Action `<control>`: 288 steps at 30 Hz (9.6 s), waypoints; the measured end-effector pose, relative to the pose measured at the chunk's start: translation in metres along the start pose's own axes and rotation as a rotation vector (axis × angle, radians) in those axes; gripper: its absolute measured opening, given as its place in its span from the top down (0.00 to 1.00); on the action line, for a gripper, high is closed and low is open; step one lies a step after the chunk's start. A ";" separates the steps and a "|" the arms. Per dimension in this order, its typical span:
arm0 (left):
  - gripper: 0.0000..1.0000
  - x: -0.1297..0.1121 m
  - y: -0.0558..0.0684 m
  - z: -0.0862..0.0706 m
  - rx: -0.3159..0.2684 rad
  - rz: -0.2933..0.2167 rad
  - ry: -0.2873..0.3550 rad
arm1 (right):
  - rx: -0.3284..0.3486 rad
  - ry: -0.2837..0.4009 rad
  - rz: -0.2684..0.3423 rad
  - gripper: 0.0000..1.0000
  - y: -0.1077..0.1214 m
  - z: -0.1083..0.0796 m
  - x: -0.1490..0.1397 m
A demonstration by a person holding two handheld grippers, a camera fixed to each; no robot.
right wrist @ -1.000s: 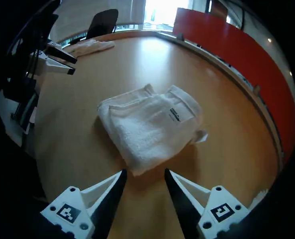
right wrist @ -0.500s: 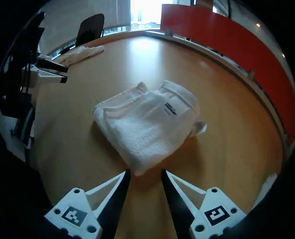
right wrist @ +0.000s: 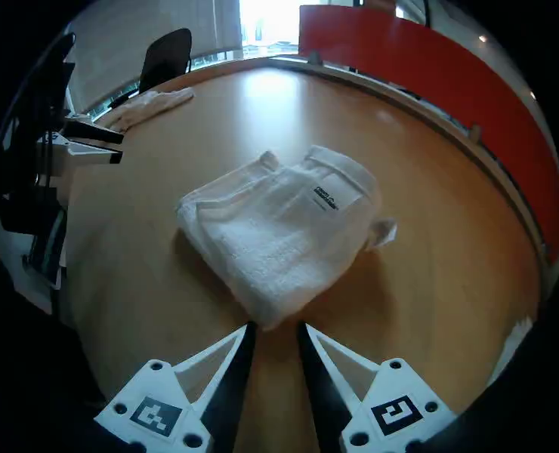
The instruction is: Fold towel
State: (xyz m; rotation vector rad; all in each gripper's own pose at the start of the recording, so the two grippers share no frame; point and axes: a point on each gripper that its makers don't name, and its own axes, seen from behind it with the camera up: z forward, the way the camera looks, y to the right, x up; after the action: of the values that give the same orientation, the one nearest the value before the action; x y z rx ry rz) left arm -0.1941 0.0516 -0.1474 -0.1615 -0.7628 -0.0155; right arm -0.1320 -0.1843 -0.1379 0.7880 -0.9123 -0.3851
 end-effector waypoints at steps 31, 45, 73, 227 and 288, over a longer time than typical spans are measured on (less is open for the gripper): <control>0.05 0.006 -0.002 -0.004 -0.004 0.019 0.023 | -0.009 0.065 -0.038 0.93 0.008 -0.018 0.038; 0.05 0.030 0.000 -0.007 -0.009 0.017 0.082 | -0.134 0.160 -0.273 0.94 0.066 -0.074 0.148; 0.05 0.065 0.021 -0.004 -0.042 0.063 0.122 | -0.339 0.147 -0.329 0.94 0.208 -0.181 0.168; 0.05 0.070 0.067 0.005 -0.031 0.190 0.032 | -0.510 -0.311 0.264 0.94 0.372 -0.231 -0.230; 0.05 0.072 0.061 -0.001 -0.037 0.178 0.056 | -0.428 0.018 0.454 0.23 0.320 -0.194 -0.117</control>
State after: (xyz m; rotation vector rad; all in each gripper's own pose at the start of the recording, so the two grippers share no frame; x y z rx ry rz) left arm -0.1373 0.1146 -0.1074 -0.2632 -0.6902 0.1344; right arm -0.0473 0.1839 -0.0343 0.1807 -0.9201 -0.1614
